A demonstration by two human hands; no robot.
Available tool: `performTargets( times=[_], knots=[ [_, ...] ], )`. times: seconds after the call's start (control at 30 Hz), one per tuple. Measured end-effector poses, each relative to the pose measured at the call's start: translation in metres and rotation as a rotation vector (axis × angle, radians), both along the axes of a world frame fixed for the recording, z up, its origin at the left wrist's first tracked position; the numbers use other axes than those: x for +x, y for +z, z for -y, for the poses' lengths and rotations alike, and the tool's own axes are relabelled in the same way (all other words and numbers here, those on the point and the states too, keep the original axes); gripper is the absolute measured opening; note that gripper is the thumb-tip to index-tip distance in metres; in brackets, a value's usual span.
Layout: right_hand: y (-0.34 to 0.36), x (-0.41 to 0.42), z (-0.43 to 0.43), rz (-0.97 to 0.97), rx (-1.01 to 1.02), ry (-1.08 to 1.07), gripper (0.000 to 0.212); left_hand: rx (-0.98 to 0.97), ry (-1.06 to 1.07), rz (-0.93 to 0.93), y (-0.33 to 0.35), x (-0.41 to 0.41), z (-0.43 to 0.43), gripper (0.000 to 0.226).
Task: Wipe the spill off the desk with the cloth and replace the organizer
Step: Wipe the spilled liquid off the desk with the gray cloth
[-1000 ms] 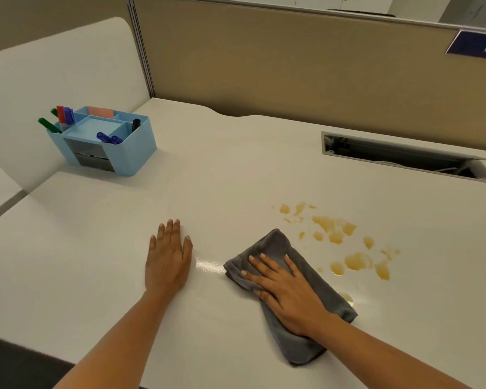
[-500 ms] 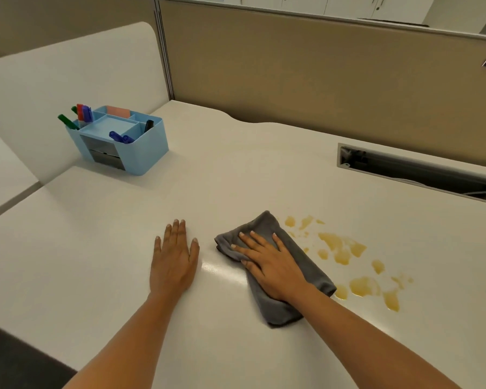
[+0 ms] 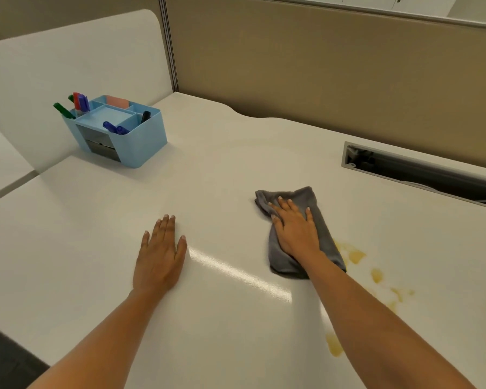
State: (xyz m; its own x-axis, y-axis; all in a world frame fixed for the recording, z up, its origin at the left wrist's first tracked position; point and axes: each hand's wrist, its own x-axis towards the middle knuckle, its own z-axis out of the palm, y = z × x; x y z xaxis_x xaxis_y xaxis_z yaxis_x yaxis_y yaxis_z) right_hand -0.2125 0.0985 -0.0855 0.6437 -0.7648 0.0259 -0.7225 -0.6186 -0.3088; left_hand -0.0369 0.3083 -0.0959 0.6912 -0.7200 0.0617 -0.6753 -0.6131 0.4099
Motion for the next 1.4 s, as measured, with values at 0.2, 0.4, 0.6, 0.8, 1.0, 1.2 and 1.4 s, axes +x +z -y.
performTargets(
  times=[0.2,0.4,0.6,0.8,1.0,1.2,1.4],
  knots=[
    [0.005,-0.025,0.019,-0.001,-0.01,-0.11,0.047,0.013,0.004,0.004,0.0,0.0,0.0,0.054],
    [0.006,-0.068,0.034,-0.006,-0.007,-0.259,0.047,0.025,0.002,0.016,0.0,0.0,0.0,0.054],
    [0.005,-0.083,0.029,0.082,0.04,-0.365,0.046,0.03,0.01,0.024,0.003,-0.005,0.002,0.054],
    [0.007,-0.07,0.006,0.103,0.09,-0.328,0.047,0.041,0.007,0.028,0.005,-0.006,0.002,0.054],
    [0.005,-0.038,-0.041,0.098,0.076,-0.18,0.047,0.054,0.005,0.035,0.006,-0.007,0.003,0.054],
    [0.003,-0.019,-0.081,0.093,0.074,-0.058,0.045,0.031,-0.004,0.023,0.007,-0.008,0.002,0.053],
    [-0.003,-0.036,-0.125,0.132,0.091,0.083,0.047,0.01,0.0,0.015,0.005,-0.008,0.001,0.053]
  ],
)
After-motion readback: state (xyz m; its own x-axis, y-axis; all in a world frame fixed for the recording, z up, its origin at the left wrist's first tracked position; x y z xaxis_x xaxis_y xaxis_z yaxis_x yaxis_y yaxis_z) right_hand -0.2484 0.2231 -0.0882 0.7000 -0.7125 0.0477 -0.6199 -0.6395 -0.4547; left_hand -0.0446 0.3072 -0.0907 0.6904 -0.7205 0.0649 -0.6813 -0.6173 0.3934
